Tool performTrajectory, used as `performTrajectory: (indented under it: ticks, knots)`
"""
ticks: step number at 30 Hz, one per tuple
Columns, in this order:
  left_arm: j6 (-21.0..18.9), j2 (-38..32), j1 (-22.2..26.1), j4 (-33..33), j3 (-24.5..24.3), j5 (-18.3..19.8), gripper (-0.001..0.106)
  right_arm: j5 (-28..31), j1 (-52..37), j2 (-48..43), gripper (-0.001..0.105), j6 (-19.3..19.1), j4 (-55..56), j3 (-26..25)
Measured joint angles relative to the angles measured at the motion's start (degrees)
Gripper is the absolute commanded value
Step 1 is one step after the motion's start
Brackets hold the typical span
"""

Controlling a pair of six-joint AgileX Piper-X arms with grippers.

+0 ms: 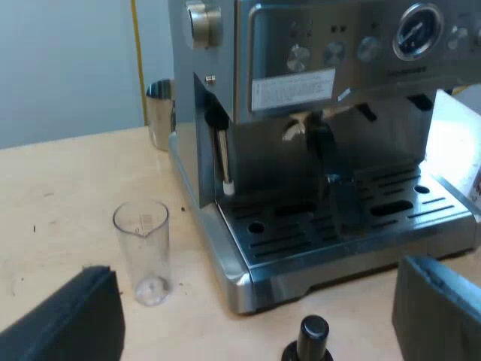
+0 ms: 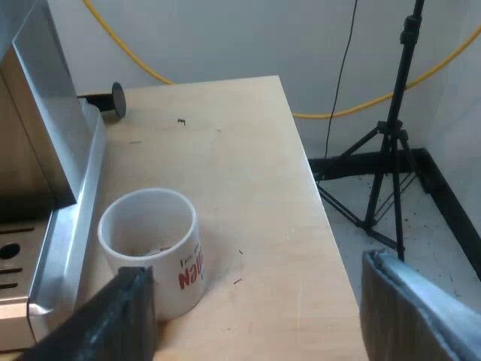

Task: Remove mug from coffee machine

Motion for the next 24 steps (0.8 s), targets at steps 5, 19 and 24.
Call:
performTrajectory:
  ticks: [5,19,24]
  knots:
    - [0.1,-1.5,0.0,2.1,0.0,0.0,0.079,0.0,0.0,-6.7,0.06,0.0,0.3,4.4]
    - [0.1,-6.5,0.0,5.1,0.1,-1.0,0.079,1.9,0.0,-10.4,0.06,5.5,0.1,9.1]
    - [0.1,-6.6,0.0,6.6,2.7,-3.8,0.079,1.9,0.0,-10.5,0.06,5.5,0.1,10.8]
